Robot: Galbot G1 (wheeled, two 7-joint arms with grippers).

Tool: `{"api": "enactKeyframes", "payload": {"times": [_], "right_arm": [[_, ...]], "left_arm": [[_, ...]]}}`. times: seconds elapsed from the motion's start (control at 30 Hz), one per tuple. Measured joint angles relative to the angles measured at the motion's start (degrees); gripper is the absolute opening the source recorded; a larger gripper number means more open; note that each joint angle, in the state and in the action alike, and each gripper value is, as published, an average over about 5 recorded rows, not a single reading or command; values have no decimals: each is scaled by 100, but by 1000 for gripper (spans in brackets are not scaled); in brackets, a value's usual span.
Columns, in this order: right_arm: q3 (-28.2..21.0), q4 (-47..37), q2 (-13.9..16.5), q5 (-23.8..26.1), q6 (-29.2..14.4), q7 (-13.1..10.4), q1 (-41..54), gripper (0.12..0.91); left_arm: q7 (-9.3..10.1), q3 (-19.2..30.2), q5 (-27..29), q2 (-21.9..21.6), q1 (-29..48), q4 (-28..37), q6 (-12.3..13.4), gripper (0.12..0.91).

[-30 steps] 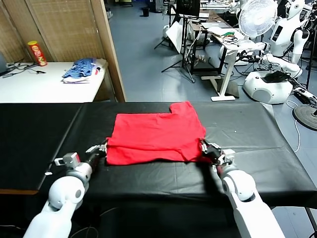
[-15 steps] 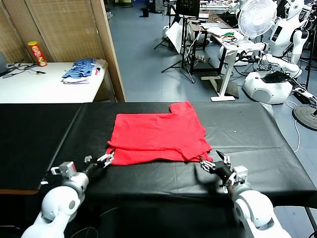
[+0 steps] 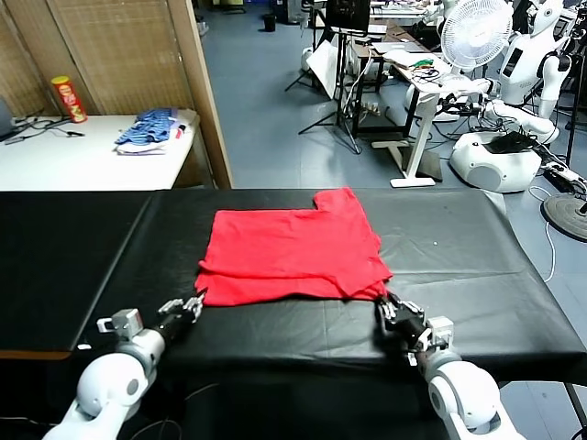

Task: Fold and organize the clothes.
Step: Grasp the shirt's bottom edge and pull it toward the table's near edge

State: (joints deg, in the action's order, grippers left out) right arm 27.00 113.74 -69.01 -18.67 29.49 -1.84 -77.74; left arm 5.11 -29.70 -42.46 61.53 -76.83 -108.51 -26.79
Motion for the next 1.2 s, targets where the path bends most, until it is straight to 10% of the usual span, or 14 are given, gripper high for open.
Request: {"api": "enactKeyframes", "payload": {"times": [0.73, 0.97, 1.2], "right_arm": [[260, 1415, 158, -193, 856, -92, -1355, 130], [435, 1733, 348, -284, 904, 84, -1540, 448], [826, 1912, 604, -975, 884, -42, -1346, 770]], "left_arm": [[174, -354, 1144, -729, -1322, -1289, 36, 125], [381, -495, 981, -737, -1697, -1600, -180, 157], [607, -668, 754, -802, -1873, -1956, -659, 503]]}}
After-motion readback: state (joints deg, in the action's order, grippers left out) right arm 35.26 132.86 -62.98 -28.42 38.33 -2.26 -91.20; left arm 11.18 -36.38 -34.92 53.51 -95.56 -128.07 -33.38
